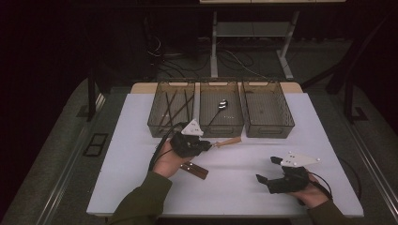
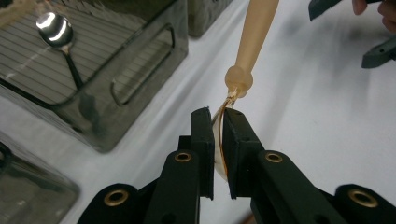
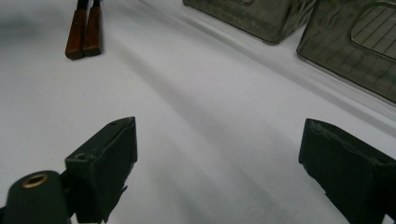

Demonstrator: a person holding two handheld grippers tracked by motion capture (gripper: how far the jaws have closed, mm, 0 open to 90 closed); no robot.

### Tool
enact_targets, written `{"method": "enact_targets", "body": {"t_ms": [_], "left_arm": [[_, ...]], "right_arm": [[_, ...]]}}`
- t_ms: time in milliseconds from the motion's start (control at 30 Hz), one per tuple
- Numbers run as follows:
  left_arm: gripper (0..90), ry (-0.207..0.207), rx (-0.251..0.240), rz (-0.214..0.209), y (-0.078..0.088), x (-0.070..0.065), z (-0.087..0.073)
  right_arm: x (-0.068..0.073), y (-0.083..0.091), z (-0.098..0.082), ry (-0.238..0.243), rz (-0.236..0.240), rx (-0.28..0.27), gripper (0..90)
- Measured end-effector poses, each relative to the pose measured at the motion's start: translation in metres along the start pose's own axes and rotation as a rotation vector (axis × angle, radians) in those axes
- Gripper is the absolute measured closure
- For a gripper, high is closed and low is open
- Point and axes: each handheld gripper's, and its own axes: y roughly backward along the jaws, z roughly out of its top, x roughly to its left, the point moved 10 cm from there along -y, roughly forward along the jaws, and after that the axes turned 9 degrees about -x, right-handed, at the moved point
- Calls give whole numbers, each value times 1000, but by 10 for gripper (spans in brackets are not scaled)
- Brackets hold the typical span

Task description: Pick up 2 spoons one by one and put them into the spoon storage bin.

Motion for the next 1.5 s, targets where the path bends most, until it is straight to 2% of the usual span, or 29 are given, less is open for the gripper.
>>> {"method": "enact_targets", "body": {"t_ms": [100, 233, 367, 467, 700, 733, 800, 867, 1033, 1200, 1500], "left_arm": [[824, -2, -8, 0, -1, 3, 5], [823, -15, -15, 4, -3, 8, 12], [823, -20, -24, 9, -5, 15, 22], [824, -28, -33, 17, -5, 23, 32], [823, -13, -53, 51, -7, 40, 47], [823, -23, -47, 57, -6, 43, 48], [823, -11, -64, 75, -8, 48, 51], [823, 0, -61, 89, -9, 53, 53], [823, -3, -43, 119, -16, 66, 58], [823, -2, 4, 145, -28, 79, 56], [822, 47, 81, 174, -50, 98, 42]], "right_arm": [[0, -1, 2, -22, 3, -11, 117], [-2, -2, 2, -9, -3, -17, 117], [0, 0, 1, -32, 0, -5, 117], [-2, -1, 2, -17, -3, -13, 116], [-1, 0, 2, -14, -2, -15, 117], [-1, 0, 2, -15, -2, -15, 117], [-1, 1, 2, -14, -2, -16, 117], [-1, 1, 3, -9, -3, -17, 117], [-1, 1, 3, -8, -4, -18, 117], [-1, 1, 3, -6, -4, -19, 117], [-1, 2, 3, 0, -3, -20, 117]]}}
